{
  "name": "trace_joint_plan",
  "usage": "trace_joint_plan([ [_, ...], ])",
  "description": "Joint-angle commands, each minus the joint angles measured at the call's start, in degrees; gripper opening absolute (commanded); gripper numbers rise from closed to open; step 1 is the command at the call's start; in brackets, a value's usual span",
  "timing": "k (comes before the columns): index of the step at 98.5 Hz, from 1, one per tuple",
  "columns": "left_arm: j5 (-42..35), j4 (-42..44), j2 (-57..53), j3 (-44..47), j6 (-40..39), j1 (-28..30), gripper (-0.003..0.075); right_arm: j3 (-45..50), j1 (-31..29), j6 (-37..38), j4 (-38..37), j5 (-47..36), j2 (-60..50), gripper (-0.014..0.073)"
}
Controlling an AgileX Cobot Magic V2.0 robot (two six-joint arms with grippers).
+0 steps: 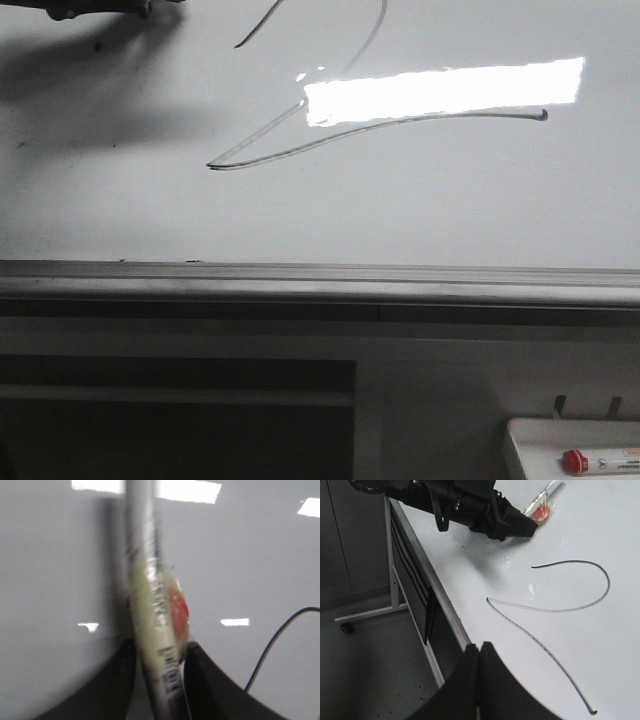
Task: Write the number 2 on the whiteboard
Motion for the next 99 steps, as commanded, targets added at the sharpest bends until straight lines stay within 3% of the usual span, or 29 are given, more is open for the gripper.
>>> trace_joint_plan([
  [1,-0.10,-2.65,1.00,-0.57,-0.47,0.92,0.0416,-1.27,-0.35,0.16,1.42,-4.28,-0.21,-0.0060],
  [40,2.47,-2.65,0.14,-0.57,-0.47,0.92,0.0426,-1.27,-0.35,0.16,1.42,-3.42,-0.21,-0.0060],
  [69,7.16,-2.65,-1.75,-0.57,-0.37,0.92,0.0568,-1.27,-0.35,3.15,1.42,-1.73,-0.33,-0.0060],
  [99,12.70,-2.55,-3.48,-0.57,-0.26,0.92,0.0567,-1.27,-0.35,3.15,1.42,0.76,-0.42,-0.0060],
])
